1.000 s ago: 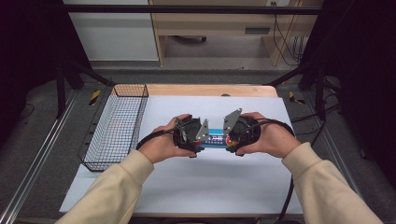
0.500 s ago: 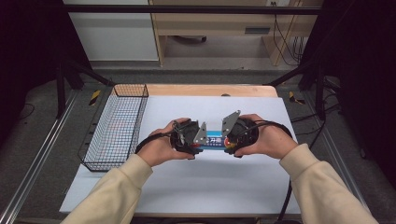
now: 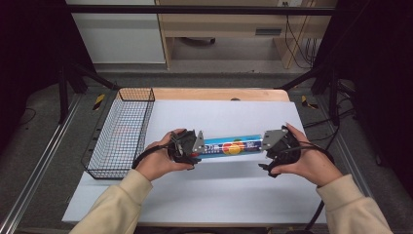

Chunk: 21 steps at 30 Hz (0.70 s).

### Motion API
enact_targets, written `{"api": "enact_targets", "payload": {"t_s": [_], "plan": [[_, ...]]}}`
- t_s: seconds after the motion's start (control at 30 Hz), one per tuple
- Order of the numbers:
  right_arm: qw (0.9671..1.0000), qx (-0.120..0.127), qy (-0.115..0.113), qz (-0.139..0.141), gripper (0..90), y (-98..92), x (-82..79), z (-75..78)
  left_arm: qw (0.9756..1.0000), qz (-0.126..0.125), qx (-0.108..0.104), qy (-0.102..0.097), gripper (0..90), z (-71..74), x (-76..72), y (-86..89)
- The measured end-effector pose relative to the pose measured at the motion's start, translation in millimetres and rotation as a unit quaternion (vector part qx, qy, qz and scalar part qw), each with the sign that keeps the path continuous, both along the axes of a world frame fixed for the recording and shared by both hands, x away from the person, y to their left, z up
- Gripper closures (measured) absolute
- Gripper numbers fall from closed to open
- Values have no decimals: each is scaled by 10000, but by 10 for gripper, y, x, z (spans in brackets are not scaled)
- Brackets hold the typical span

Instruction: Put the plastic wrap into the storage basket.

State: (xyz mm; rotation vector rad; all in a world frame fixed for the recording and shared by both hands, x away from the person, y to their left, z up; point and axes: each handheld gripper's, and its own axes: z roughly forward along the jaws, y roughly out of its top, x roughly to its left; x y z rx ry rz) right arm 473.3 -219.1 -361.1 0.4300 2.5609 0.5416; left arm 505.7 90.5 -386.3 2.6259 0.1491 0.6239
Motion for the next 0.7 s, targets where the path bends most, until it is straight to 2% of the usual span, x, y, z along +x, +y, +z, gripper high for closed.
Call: {"api": "enact_targets", "payload": {"t_s": [0.03,0.07,0.1,0.13,0.17,0.23,0.27,0.33,0.37,0.4,0.43,0.47,0.5,0.53,0.57,0.6,0.63,0.7], "plan": [[9994,191,-35,-284,57,-115,-3,-85,10000,78,-54,-6,290,26,0,45],[9982,273,-99,-527,66,-151,-4,-143,10000,78,-54,-6,290,26,0,45],[9969,344,-170,-685,75,-182,-2,-195,9998,154,-98,-35,291,67,-6,87],[9969,344,-170,-685,75,-182,-2,-195,9998,154,-98,-35,291,67,-6,87],[9931,517,-258,-1024,74,-207,8,-281,9996,220,-152,-36,292,108,-16,125],[9896,768,-373,-1160,73,-212,15,-363,9994,294,-170,-59,292,155,-35,157],[9875,885,-353,-1253,71,-214,25,-408,9992,334,-207,-91,293,177,-50,175],[9802,1066,-418,-1616,69,-222,45,-495,9990,395,-198,-101,293,223,-69,202],[9751,1168,-460,-1828,66,-229,57,-538,9987,430,-252,-125,293,248,-81,219],[9751,1168,-460,-1828,66,-229,57,-538,9987,430,-252,-125,294,248,-81,219],[9578,1604,-483,-2334,80,-244,65,-623,9983,484,-298,-159,294,296,-98,243],[9502,1768,-438,-2527,84,-253,73,-659,9980,518,-309,-166,294,323,-103,254],[9411,1906,-502,-2749,84,-263,74,-694,9979,545,-313,-164,295,344,-107,262],[9411,1906,-502,-2749,84,-263,74,-694,9979,545,-313,-164,295,344,-107,262],[9275,2129,-576,-3017,81,-280,78,-764,9974,593,-335,-216,295,394,-110,289],[9246,2106,-634,-3110,75,-288,73,-780,9970,638,-366,-225,295,419,-114,306],[9191,2085,-754,-3258,68,-298,65,-795,9966,680,-421,-217,295,438,-116,326],[9088,2089,-843,-3513,52,-313,61,-796,9952,794,-521,-228,296,469,-127,360]]}}
